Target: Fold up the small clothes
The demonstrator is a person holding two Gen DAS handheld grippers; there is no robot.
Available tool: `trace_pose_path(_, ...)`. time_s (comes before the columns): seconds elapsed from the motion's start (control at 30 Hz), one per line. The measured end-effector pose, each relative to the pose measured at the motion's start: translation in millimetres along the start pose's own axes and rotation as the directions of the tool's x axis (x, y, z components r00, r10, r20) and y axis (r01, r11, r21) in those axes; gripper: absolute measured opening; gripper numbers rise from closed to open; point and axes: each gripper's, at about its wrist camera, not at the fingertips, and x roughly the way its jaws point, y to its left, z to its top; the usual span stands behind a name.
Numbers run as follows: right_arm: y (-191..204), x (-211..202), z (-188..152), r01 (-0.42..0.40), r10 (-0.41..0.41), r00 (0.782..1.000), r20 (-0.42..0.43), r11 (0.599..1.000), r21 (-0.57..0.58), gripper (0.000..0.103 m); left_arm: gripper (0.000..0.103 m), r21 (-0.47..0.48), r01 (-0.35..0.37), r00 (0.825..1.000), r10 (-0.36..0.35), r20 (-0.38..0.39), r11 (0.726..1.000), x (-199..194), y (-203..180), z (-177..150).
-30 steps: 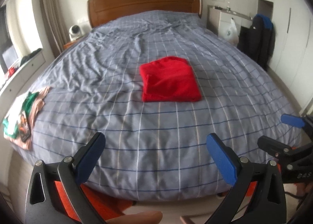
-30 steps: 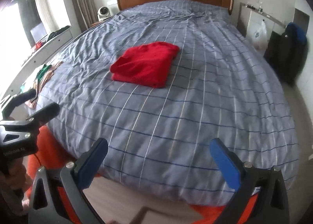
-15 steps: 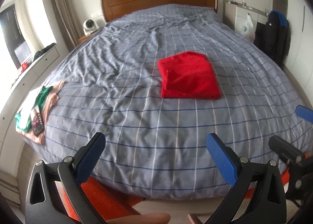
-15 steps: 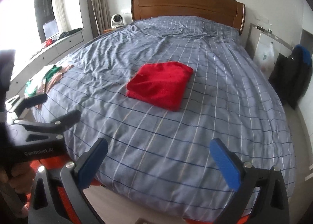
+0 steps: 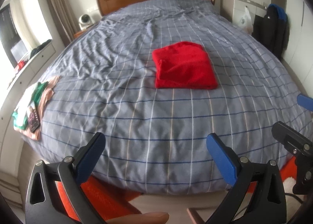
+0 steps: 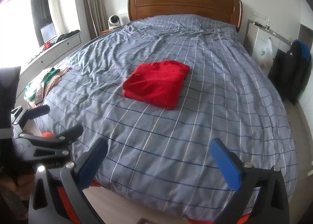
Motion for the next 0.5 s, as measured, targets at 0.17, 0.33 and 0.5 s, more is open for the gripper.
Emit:
trace_pose_path(0.17, 6.3, -3.2, 6.3, 0.048, -0.047, 0.998, 0.032, 0.998, -0.050, 0.102, 0.103, 0.008, -0.005, 1.000, 0.005, 0.010, 1.000, -1.7, -1.6, 0.4)
trace_pose_path(0.33, 2.0, -1.0, 7.4, 0.031, -0.031, 0.999, 0.017, 0.999, -0.011, 0.102, 0.103, 0.004, -0.014, 1.000, 0.014, 0.009, 1.000, -1.1, 0.5, -0.1)
trace_pose_path(0.5, 0.1, 4.6, 0.8, 0.028, -0.028, 0.999, -0.022, 0.999, 0.018, 0.102, 0.103, 0.002, -0.009, 1.000, 0.009, 0.001, 1.000, 0.8, 0.8, -1.3)
